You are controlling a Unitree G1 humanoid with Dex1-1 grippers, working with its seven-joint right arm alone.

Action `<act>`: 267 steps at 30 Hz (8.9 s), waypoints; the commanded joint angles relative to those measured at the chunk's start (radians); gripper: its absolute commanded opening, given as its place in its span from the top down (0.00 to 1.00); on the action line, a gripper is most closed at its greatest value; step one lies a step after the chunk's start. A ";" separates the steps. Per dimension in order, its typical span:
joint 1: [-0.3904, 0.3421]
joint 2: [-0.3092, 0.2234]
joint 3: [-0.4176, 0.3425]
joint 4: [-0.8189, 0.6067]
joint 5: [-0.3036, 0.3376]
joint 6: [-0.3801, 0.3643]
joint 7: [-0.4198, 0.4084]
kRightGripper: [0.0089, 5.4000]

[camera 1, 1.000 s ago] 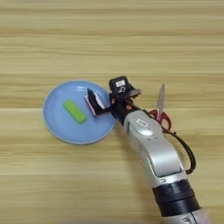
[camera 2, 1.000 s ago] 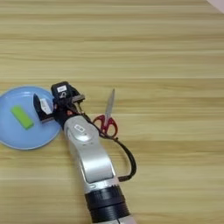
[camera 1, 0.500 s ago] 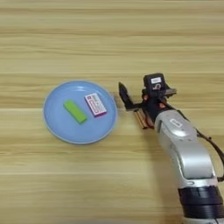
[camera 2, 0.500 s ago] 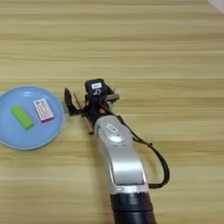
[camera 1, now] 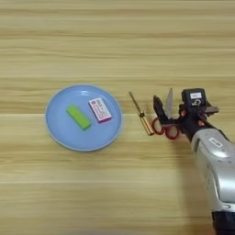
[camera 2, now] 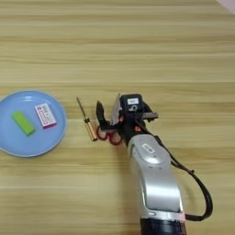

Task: Move the objects on the table

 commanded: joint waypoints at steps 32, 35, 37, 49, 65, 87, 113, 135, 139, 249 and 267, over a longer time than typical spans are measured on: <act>0.006 -0.026 0.057 0.111 -0.040 -0.125 0.009 0.01; 0.006 -0.024 0.064 0.106 -0.040 -0.124 0.009 0.01; 0.008 -0.023 0.071 0.104 -0.041 -0.125 0.011 0.01; 0.007 -0.018 0.083 0.095 -0.043 -0.124 0.010 0.01; 0.042 -0.050 0.069 0.106 -0.076 -0.104 0.003 0.01; 0.046 -0.102 -0.022 0.144 -0.069 -0.103 -0.017 0.01; 0.066 -0.025 0.038 -0.037 -0.017 -0.172 0.007 0.01; -0.031 0.055 0.314 -0.101 -0.097 -0.136 0.039 0.01; -0.077 0.075 0.369 -0.057 -0.114 -0.133 0.046 0.01; -0.218 0.200 0.490 0.263 -0.120 0.094 0.074 0.70; -0.208 0.203 0.468 0.175 -0.114 0.102 0.051 0.74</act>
